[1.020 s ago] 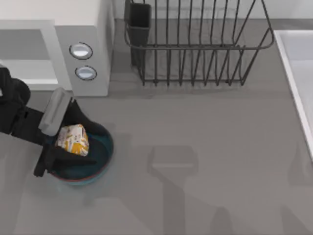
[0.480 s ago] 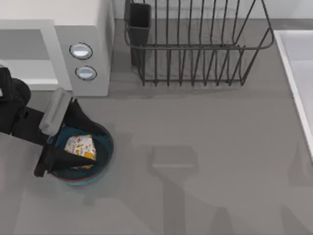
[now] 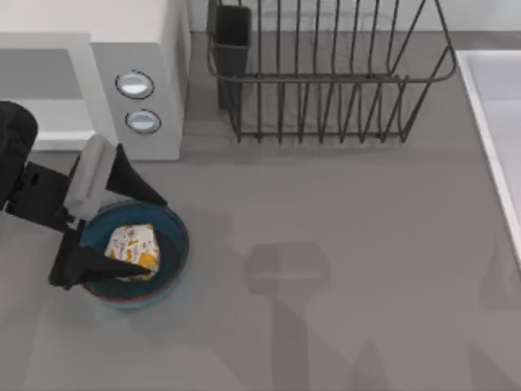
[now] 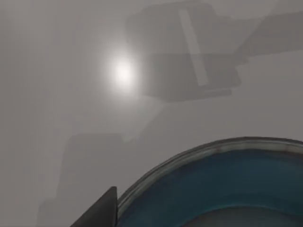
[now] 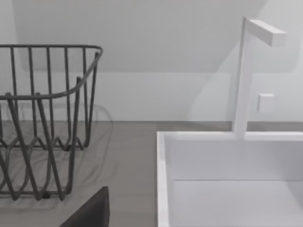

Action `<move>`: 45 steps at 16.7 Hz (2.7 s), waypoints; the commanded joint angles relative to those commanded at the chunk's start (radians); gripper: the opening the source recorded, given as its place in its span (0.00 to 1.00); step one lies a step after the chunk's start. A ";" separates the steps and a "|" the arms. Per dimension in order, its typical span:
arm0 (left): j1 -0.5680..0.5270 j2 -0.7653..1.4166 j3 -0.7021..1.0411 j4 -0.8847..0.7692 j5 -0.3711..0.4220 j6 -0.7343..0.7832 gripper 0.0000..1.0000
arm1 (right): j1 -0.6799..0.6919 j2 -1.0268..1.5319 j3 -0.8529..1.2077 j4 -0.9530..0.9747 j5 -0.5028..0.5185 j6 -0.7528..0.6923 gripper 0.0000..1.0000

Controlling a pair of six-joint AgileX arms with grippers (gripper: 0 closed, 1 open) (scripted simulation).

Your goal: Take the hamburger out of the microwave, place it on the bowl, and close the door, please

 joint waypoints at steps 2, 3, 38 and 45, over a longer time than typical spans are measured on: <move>0.002 -0.137 -0.056 0.091 -0.085 -0.134 1.00 | 0.000 0.000 0.000 0.000 0.000 0.000 1.00; 0.003 -0.222 -0.091 0.141 -0.133 -0.215 1.00 | 0.000 0.000 0.000 0.000 0.000 0.000 1.00; -0.002 -2.029 -1.148 0.867 -1.033 -1.852 0.25 | 0.000 0.000 0.000 0.000 0.000 0.000 1.00; -0.002 -2.029 -1.148 0.867 -1.033 -1.852 0.00 | 0.000 0.000 0.000 0.000 0.000 0.000 1.00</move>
